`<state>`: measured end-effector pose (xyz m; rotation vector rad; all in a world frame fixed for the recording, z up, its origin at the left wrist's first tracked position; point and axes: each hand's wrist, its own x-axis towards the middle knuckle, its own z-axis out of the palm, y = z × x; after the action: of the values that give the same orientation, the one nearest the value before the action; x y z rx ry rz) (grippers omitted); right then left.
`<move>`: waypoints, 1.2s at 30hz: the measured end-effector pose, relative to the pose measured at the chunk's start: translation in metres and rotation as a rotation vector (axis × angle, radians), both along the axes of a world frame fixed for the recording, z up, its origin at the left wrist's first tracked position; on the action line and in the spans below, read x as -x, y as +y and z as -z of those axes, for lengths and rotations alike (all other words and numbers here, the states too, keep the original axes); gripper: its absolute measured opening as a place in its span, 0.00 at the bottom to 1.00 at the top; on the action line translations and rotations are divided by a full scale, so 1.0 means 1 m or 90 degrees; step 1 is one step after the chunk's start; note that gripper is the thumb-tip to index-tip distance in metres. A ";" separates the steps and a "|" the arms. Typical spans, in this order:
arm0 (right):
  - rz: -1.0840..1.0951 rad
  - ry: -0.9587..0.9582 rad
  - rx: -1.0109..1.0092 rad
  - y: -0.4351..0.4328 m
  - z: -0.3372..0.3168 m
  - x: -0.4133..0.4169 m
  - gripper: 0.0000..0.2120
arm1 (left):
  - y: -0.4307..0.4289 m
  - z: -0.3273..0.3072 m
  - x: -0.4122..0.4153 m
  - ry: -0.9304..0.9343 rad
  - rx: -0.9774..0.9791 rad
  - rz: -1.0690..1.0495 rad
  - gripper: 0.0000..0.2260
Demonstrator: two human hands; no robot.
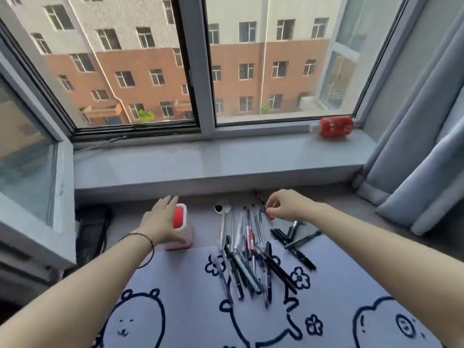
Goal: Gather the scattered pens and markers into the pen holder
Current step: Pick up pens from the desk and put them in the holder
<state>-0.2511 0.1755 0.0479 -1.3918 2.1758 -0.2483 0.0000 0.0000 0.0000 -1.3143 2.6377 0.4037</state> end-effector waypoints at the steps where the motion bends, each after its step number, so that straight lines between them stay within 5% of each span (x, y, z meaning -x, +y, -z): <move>1: 0.006 0.002 -0.026 0.003 0.007 0.001 0.11 | -0.006 0.003 -0.002 -0.030 0.003 -0.009 0.51; 6: -0.002 0.006 -0.103 0.014 0.045 -0.002 0.12 | -0.028 0.017 -0.003 -0.053 -0.071 -0.043 0.51; 15: 0.011 0.088 -0.119 0.017 0.118 -0.048 0.15 | 0.063 -0.002 -0.014 0.363 -0.037 -0.164 0.45; 20: 0.070 0.104 -0.097 0.022 0.131 -0.052 0.03 | 0.124 0.002 -0.027 0.411 -0.104 -0.270 0.45; 22: 0.088 0.097 -0.110 0.027 0.124 -0.045 0.08 | 0.138 0.006 -0.030 0.396 -0.129 -0.273 0.46; 25: 0.197 -0.062 0.116 0.030 0.088 -0.038 0.02 | 0.150 0.009 -0.032 0.369 -0.152 -0.249 0.45; 29: 0.212 -0.252 0.577 0.025 0.013 -0.072 0.10 | 0.160 0.005 -0.019 0.368 -0.153 -0.185 0.45; 34: 0.044 -0.264 0.420 0.027 0.034 -0.124 0.04 | 0.167 0.000 0.003 0.411 -0.175 -0.139 0.45; 36: -0.019 -0.254 0.361 0.030 0.035 -0.121 0.13 | 0.164 0.002 0.001 0.415 -0.168 -0.140 0.44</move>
<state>-0.1297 0.2052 0.0126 -1.4938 1.8157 -1.0991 -0.0015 0.1639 -0.0020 -1.5875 2.7603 1.3680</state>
